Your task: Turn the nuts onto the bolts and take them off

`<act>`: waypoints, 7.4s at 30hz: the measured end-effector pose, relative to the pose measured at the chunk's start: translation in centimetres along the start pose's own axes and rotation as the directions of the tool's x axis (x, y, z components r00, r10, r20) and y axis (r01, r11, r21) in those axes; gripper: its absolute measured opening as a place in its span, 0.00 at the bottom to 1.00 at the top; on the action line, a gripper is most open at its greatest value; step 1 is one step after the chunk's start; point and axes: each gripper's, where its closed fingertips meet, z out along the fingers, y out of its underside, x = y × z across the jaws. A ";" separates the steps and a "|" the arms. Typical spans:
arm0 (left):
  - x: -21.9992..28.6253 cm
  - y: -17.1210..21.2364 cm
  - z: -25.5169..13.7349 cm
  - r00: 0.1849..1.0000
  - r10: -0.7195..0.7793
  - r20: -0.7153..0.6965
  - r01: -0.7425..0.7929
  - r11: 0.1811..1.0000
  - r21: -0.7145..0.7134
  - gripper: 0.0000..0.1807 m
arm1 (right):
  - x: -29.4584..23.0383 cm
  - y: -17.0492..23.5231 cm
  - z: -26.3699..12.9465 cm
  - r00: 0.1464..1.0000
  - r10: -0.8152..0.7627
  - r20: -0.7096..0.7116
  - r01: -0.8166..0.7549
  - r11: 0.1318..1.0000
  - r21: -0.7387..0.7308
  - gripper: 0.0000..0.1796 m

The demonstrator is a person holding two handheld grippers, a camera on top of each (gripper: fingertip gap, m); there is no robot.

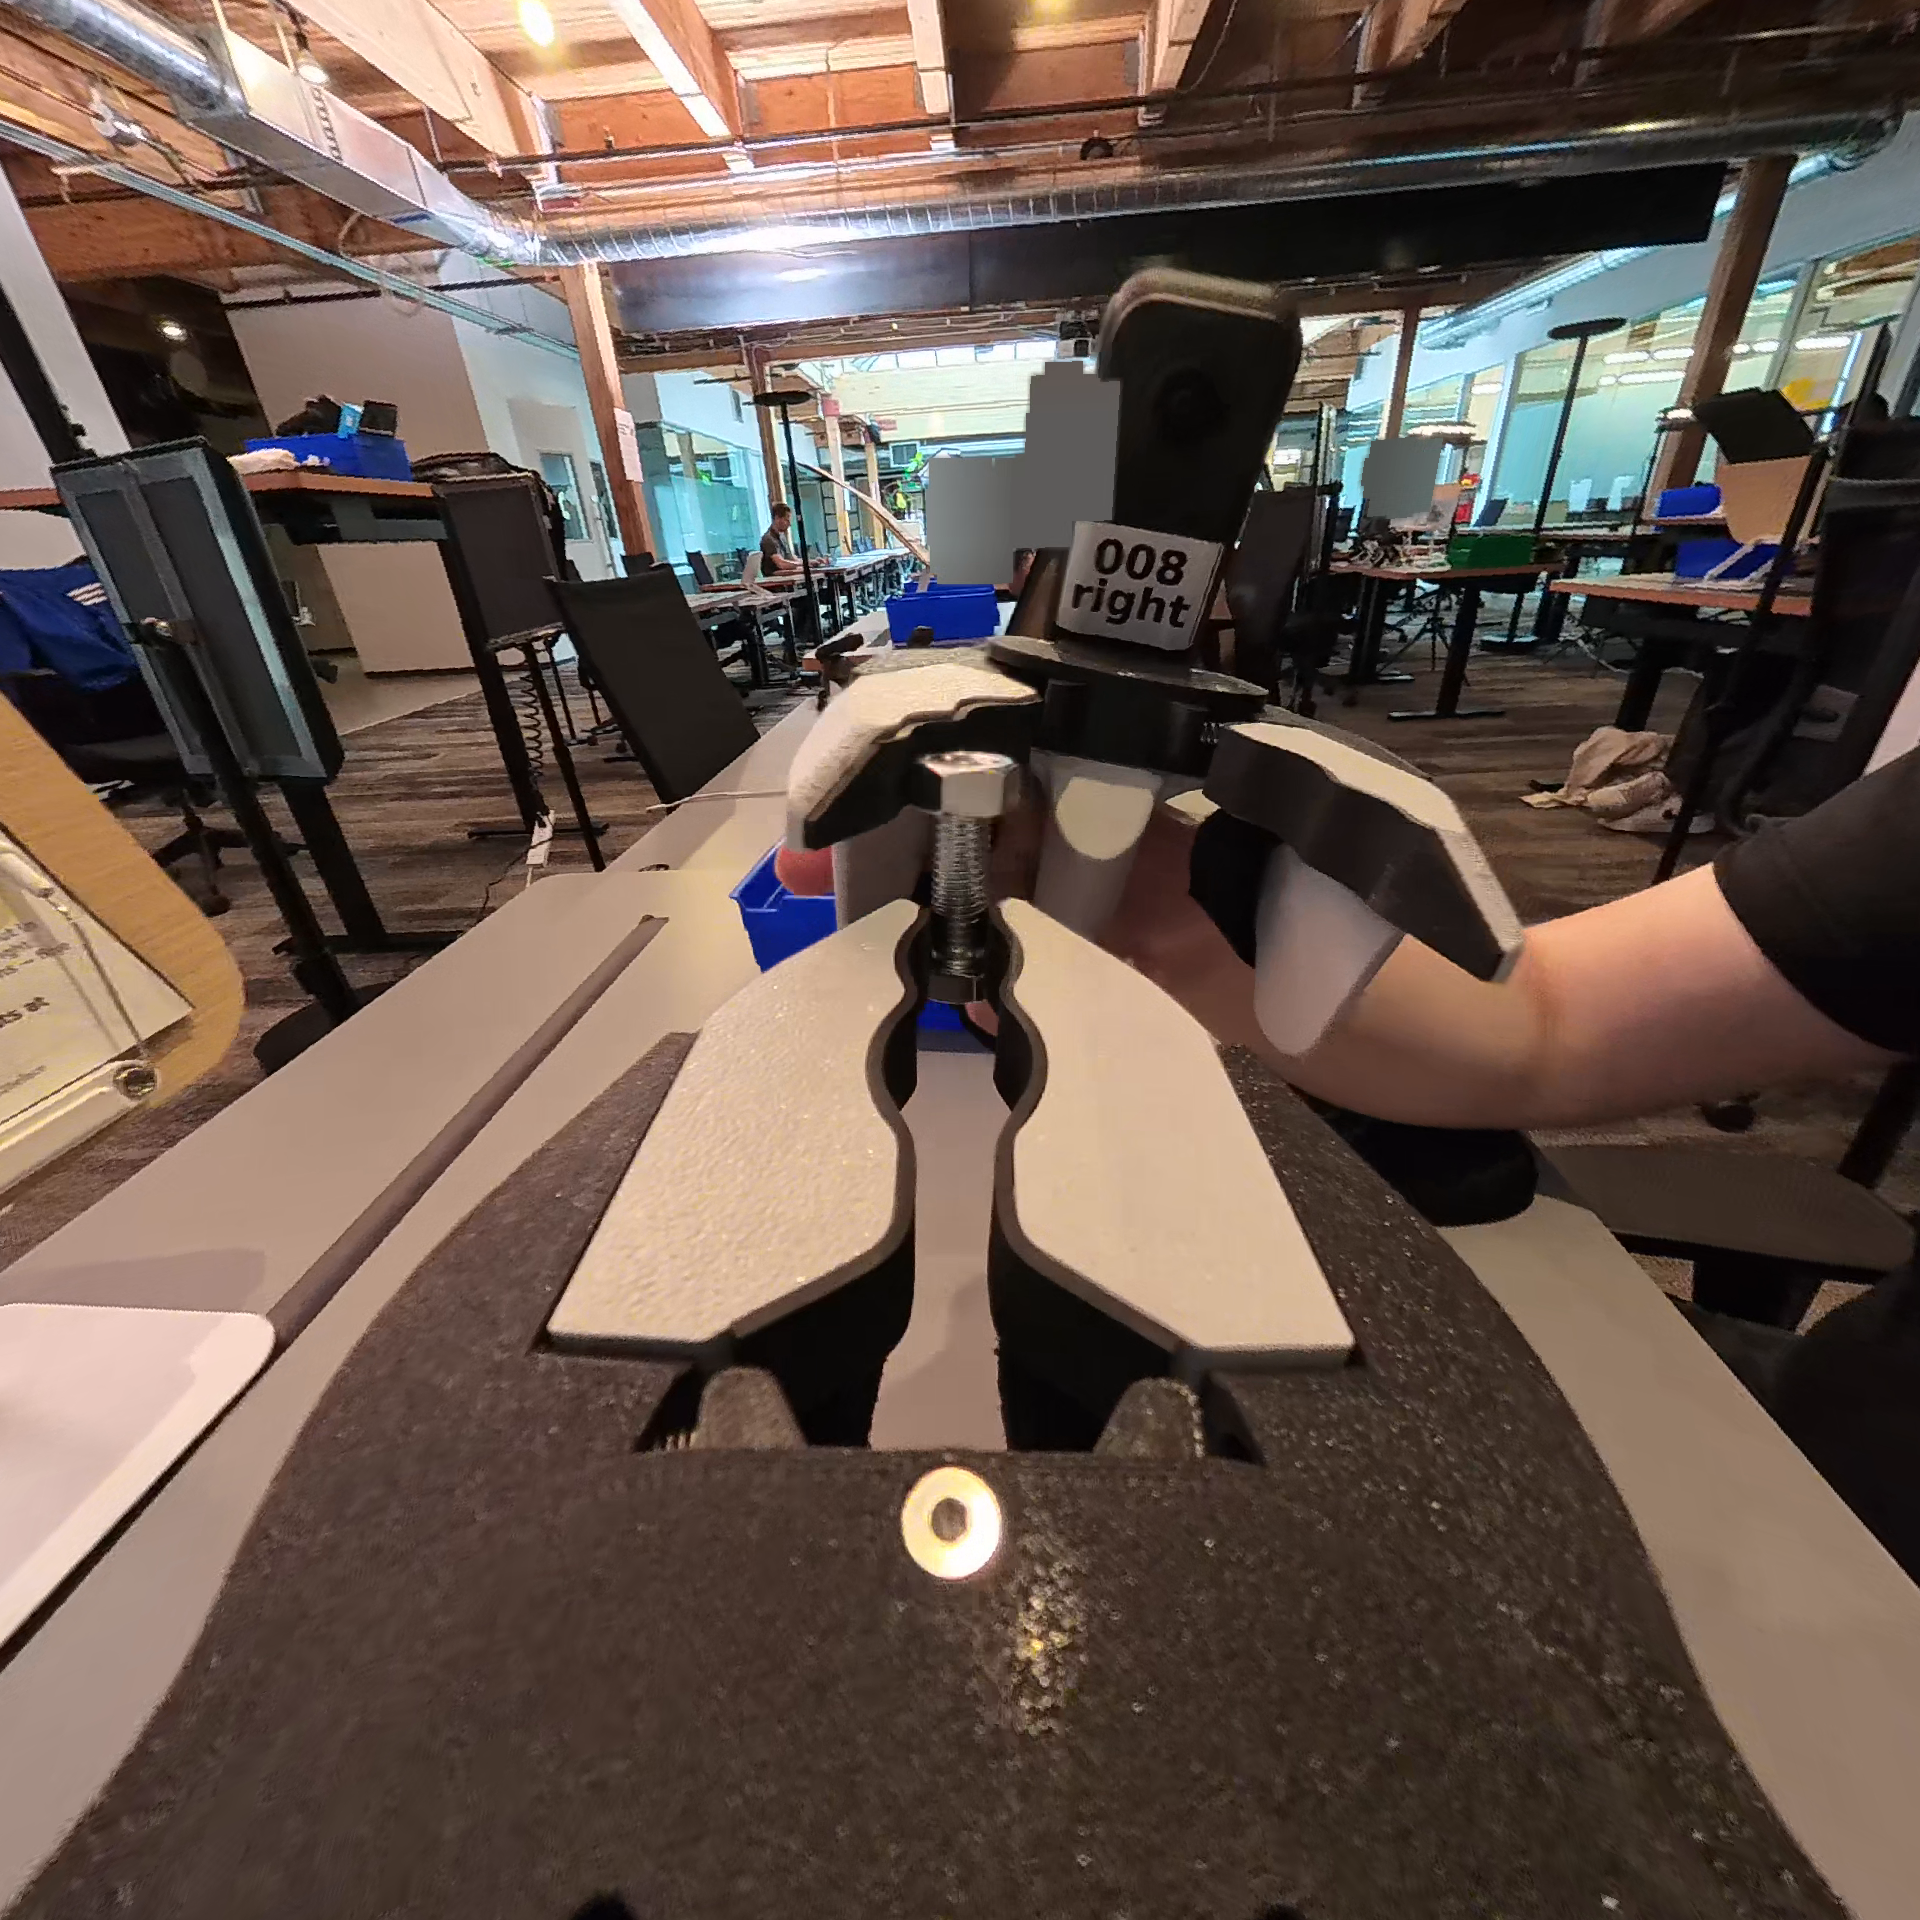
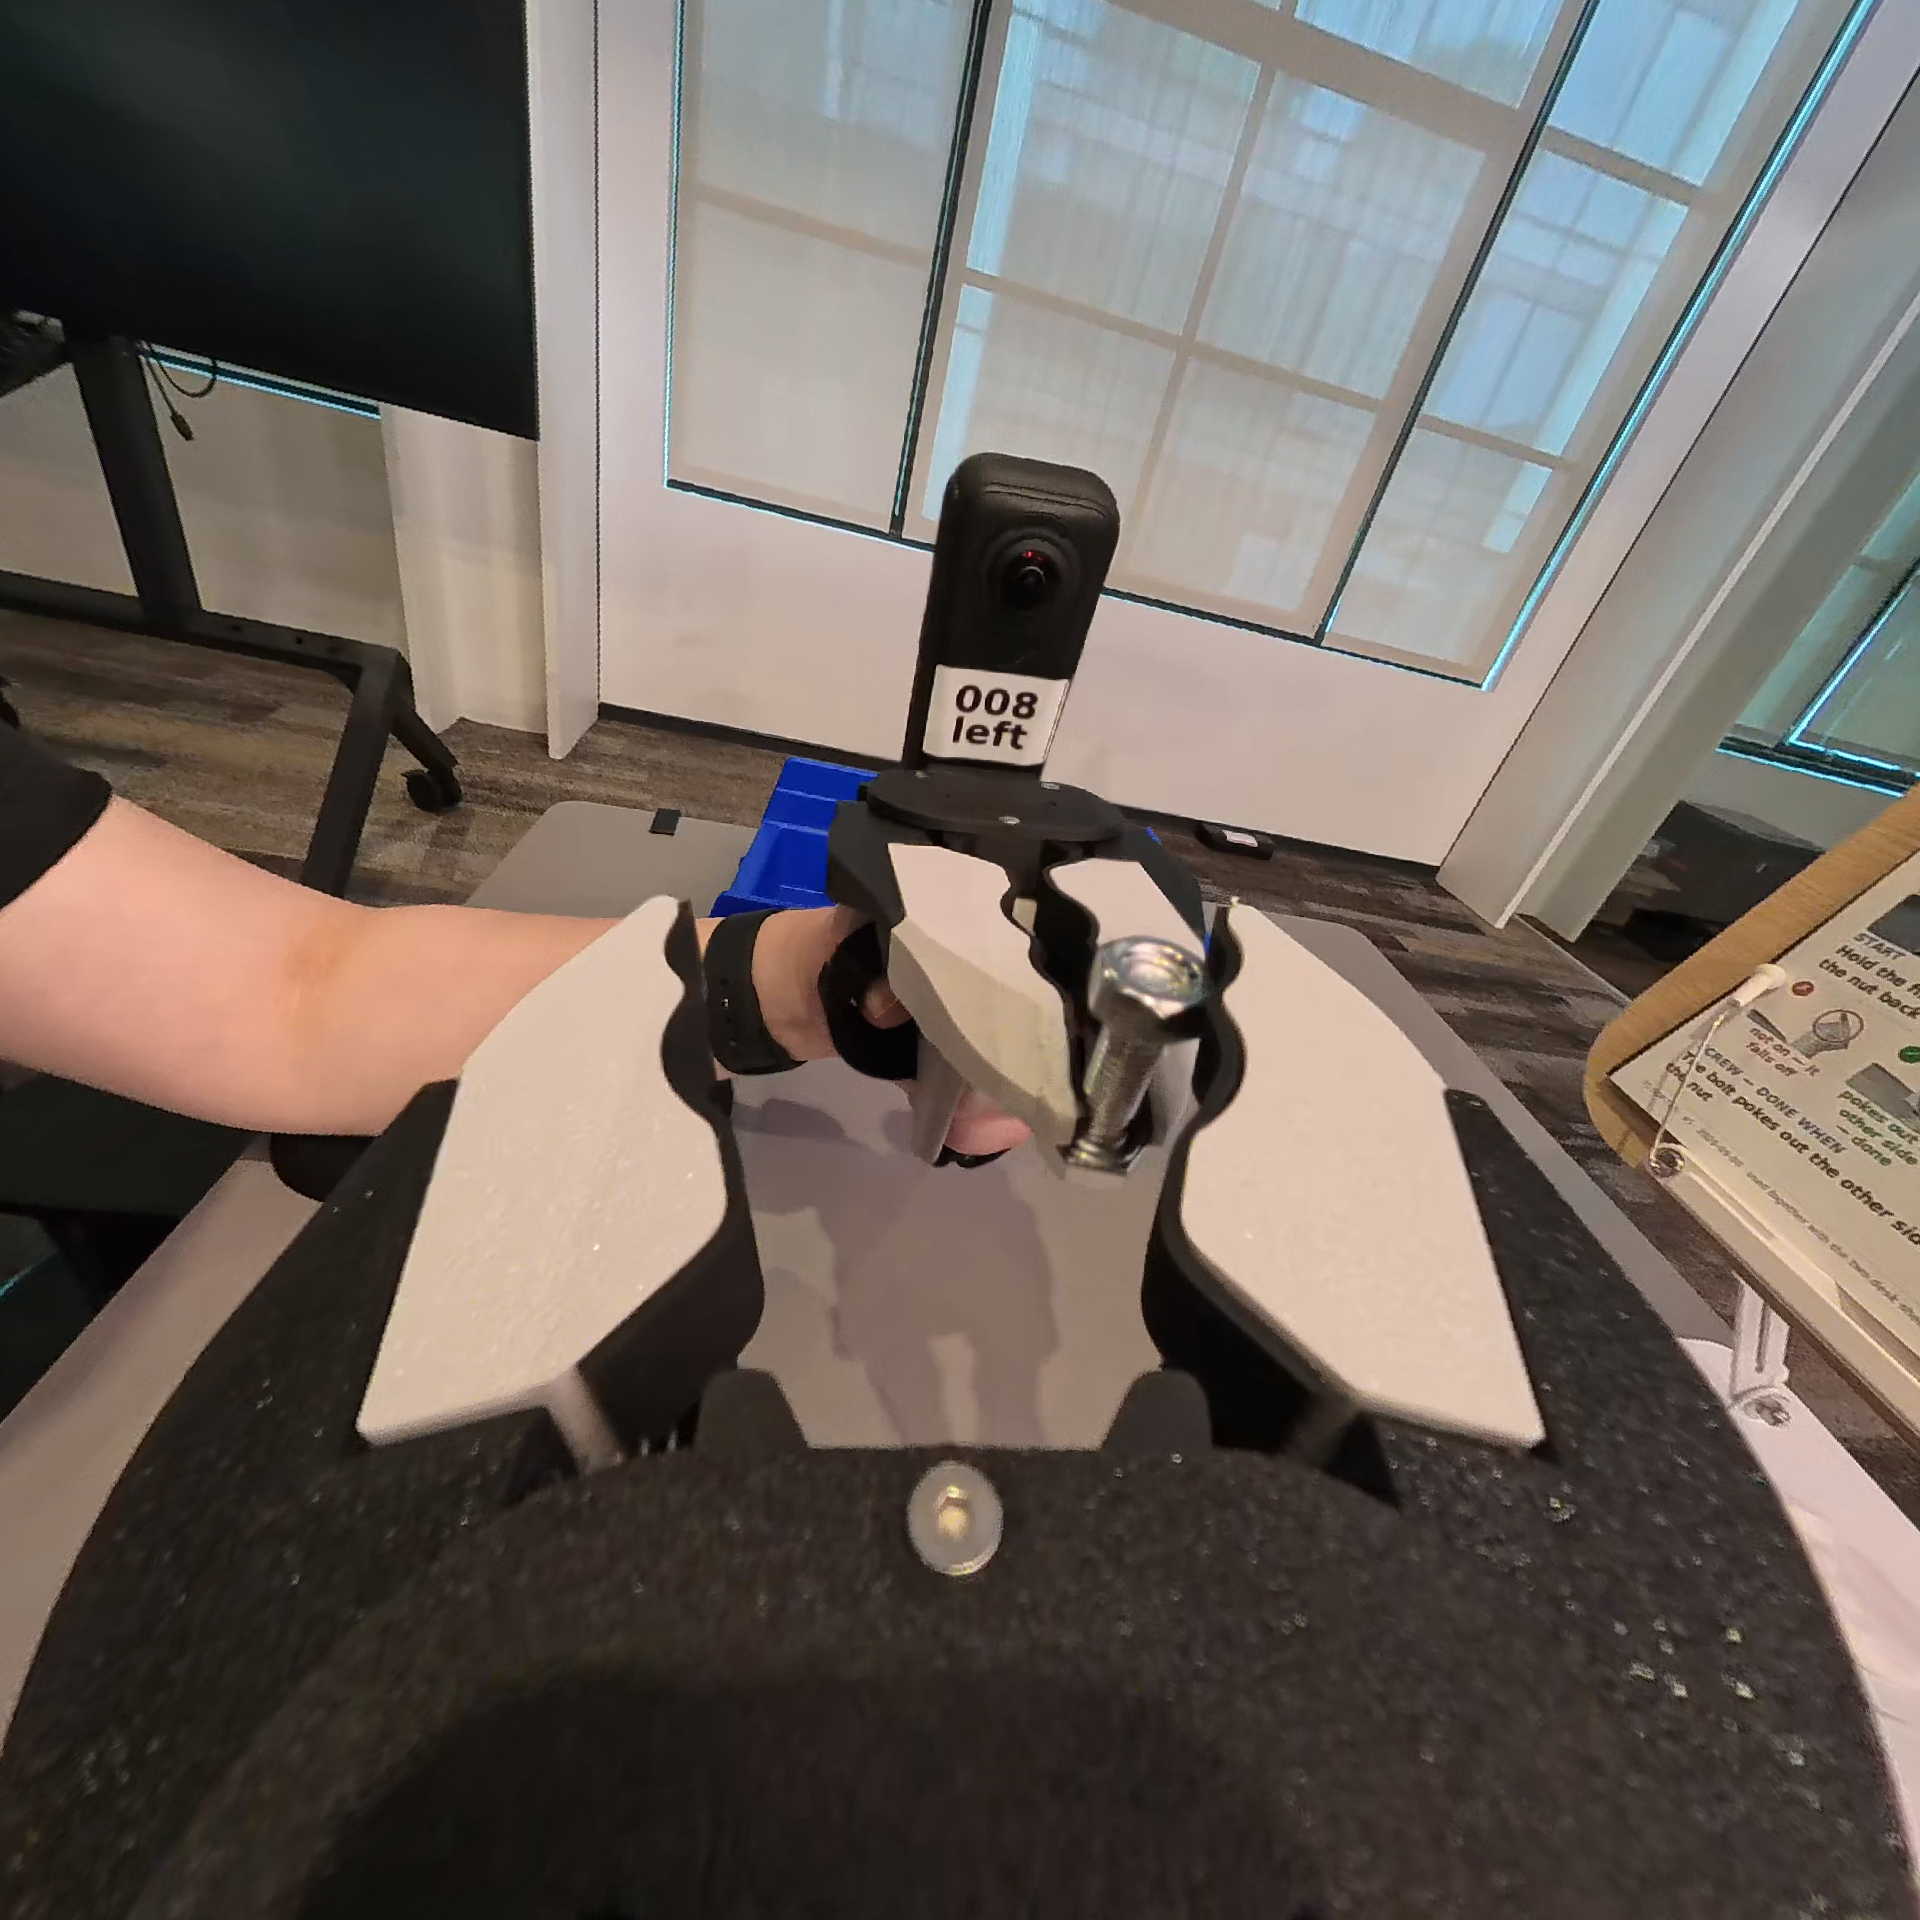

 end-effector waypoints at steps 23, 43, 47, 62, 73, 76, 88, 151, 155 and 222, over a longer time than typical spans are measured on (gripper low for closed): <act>-1.2 -0.3 -1.1 0.998 -0.010 0.055 0.010 1.000 0.007 0.05 | 0.5 0.1 -1.1 0.999 -0.007 -0.037 0.006 1.000 -0.015 0.50; -1.0 0.0 -0.5 0.999 -0.015 0.048 0.016 1.000 -0.010 0.05 | 1.4 0.2 -1.2 0.997 0.023 -0.077 -0.023 1.000 -0.007 0.50; -1.7 -0.3 -1.0 0.996 -0.015 0.091 0.016 1.000 -0.003 0.05 | 0.9 0.4 -0.9 0.998 -0.005 -0.059 0.003 0.999 -0.033 0.51; -2.4 -0.7 -1.7 0.991 -0.040 0.125 0.039 0.999 0.010 0.05 | 0.7 0.4 -1.2 0.999 0.005 -0.051 -0.007 0.999 -0.031 0.50; -1.7 0.2 -0.4 0.995 -0.033 0.092 0.036 0.999 -0.040 0.05 | 1.5 0.5 -0.5 0.995 0.064 -0.080 -0.065 0.998 -0.012 0.50; -2.5 -0.2 -1.4 0.991 -0.048 0.126 0.051 0.999 -0.015 0.05 | 1.5 0.6 -1.2 0.995 0.029 -0.091 -0.033 0.999 -0.041 0.50; -1.9 0.0 -0.7 0.994 -0.041 0.106 0.045 0.999 -0.030 0.05 | 1.4 0.6 -1.1 0.996 0.046 -0.083 -0.050 0.998 -0.041 0.49; -0.6 -0.2 0.1 0.996 -0.038 0.077 0.041 0.998 -0.038 0.21 | 4.1 1.3 -2.4 0.956 0.268 -0.120 -0.258 0.962 0.090 0.10; -1.0 0.5 0.0 0.995 -0.017 0.102 0.026 0.995 -0.094 0.27 | 4.2 1.2 -2.6 0.957 0.261 -0.123 -0.253 0.964 0.081 0.10; -5.3 0.9 -4.0 0.949 -0.124 0.289 0.162 0.980 -0.115 0.24 | 11.6 23.2 -42.6 0.234 0.054 -0.971 -0.972 0.046 -0.231 0.19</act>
